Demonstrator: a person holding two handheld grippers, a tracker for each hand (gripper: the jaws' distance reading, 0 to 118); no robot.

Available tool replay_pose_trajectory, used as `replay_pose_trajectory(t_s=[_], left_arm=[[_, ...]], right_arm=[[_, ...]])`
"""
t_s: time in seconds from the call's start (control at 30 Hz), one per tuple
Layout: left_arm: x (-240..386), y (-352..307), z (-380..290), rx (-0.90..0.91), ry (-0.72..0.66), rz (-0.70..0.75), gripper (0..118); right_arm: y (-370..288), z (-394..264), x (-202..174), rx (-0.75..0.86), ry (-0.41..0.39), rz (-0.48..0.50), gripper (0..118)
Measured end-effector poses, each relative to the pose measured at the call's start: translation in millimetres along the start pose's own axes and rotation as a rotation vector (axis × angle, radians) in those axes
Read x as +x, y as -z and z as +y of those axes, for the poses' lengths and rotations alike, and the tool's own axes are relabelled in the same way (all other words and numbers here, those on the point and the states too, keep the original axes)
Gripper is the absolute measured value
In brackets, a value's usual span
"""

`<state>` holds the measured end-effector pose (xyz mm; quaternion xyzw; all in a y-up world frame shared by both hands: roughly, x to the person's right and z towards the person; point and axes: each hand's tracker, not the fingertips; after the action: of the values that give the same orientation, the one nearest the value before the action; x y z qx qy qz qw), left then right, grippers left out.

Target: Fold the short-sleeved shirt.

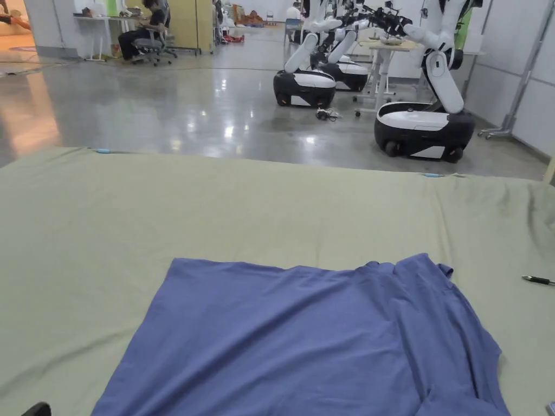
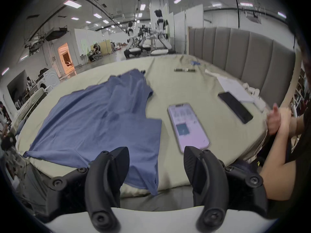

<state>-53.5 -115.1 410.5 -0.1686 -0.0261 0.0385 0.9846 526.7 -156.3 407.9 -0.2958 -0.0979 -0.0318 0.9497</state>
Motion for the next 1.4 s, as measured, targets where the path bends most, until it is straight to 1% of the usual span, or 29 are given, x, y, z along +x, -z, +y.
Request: replay_pose_trajectory(t_s=[0.07,0.1,0.13,0.17,0.2,0.27,0.33,0.37,0.43,0.47,0.5,0.53,0.57,0.6,0.63,0.77,0.8,1.0,1.1,1.13,1.2,1.27,1.33,1.37,1.4], left_arm=[[15,-11,16,0.085,0.049,-0.001,66],[24,-17,23,0.129,0.068,-0.005,66],[33,-21,29,0.175,0.081,-0.014,66],[20,-19,17,0.202,0.093,-0.027,66],[27,-21,20,0.223,0.103,-0.038,66],[40,-22,25,0.236,0.114,-0.062,66],[54,-21,27,0.227,0.126,-0.067,66],[59,-20,25,0.225,0.137,-0.079,66],[61,-16,19,0.219,0.144,-0.083,65],[63,-15,16,0.215,0.144,-0.082,65],[64,-14,13,0.215,0.137,-0.093,62],[68,-13,11,0.205,0.135,-0.090,43],[69,-12,11,0.199,0.131,-0.091,14],[69,-11,9,0.176,0.133,-0.107,5],[71,-12,8,0.180,0.125,-0.096,4],[67,-12,4,0.151,0.098,-0.081,3],[63,-12,4,0.147,0.087,-0.077,3],[44,-14,3,0.145,0.045,-0.035,3],[26,-10,-2,0.094,0.038,-0.008,3],[17,-6,-4,0.043,0.019,-0.004,3],[-2,-3,-16,0.027,-0.035,-0.048,6],[-17,6,-30,-0.057,-0.088,-0.063,47],[-30,18,-47,-0.148,-0.111,-0.077,57],[-35,23,-56,-0.178,-0.109,-0.044,60],[-37,31,-64,-0.223,-0.102,-0.045,61]], right_arm=[[-16,9,-6,0.090,-0.006,0.017,74],[-23,14,-10,0.138,-0.005,0.045,75],[-29,18,-15,0.176,-0.005,0.091,76],[-35,22,-21,0.205,-0.009,0.138,78],[-39,24,-27,0.234,-0.012,0.176,78],[-46,30,-52,0.275,-0.022,0.260,78],[-48,30,-68,0.308,-0.043,0.337,78],[-47,31,-75,0.310,-0.061,0.358,78],[-43,30,-90,0.309,-0.088,0.355,77],[-42,29,-97,0.303,-0.101,0.352,73],[-41,28,-104,0.289,-0.118,0.358,67],[-39,27,-108,0.291,-0.120,0.358,53],[-39,25,-113,0.286,-0.120,0.356,38],[-39,23,-116,0.282,-0.126,0.358,20],[-39,22,-119,0.281,-0.127,0.355,1],[-38,19,-129,0.270,-0.160,0.320,0],[-32,17,-120,0.266,-0.157,0.321,0],[-34,20,-116,0.273,-0.132,0.313,0],[-35,19,-115,0.269,-0.134,0.311,0],[-35,18,-115,0.269,-0.133,0.311,0],[-34,15,-114,0.262,-0.131,0.323,0],[-34,12,-113,0.252,-0.126,0.319,0],[-32,10,-113,0.232,-0.113,0.330,0],[-31,8,-112,0.225,-0.109,0.332,0],[-30,7,-111,0.214,-0.107,0.334,0]])
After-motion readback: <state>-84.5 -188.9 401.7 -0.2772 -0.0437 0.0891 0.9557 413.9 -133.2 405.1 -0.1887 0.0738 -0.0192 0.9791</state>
